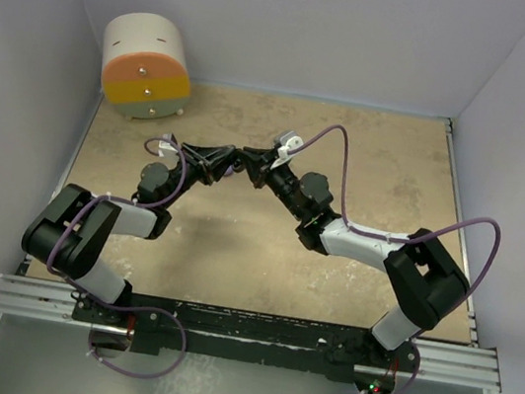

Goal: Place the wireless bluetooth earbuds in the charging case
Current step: Place the earbud in the charging case.

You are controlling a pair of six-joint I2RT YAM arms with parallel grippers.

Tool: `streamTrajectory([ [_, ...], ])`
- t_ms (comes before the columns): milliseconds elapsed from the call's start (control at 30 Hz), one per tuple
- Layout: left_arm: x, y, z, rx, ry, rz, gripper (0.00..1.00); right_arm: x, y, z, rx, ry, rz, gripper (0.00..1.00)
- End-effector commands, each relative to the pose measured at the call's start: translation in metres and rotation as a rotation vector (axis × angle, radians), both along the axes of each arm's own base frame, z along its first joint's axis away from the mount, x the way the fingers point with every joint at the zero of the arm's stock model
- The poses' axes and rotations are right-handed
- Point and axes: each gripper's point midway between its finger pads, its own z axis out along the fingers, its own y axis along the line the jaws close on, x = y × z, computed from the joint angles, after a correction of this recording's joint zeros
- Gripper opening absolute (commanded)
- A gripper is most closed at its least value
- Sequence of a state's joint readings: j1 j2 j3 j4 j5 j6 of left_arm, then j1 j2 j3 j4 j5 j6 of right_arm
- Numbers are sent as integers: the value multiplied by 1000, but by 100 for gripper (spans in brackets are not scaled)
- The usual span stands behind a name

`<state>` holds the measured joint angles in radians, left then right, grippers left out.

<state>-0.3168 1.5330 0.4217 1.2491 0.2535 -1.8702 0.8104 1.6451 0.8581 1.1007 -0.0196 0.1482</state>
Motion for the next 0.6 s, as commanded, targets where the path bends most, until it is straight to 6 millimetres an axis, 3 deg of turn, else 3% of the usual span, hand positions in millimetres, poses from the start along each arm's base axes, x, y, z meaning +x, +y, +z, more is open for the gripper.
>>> streamTrajectory([
  [0,-3,1,49,-109,-130,-6,0,-2,-2,21,27,-60,5,0],
  [567,2,7,55,-198,-112,5,0,5,3,14,4,-63,-1,0],
])
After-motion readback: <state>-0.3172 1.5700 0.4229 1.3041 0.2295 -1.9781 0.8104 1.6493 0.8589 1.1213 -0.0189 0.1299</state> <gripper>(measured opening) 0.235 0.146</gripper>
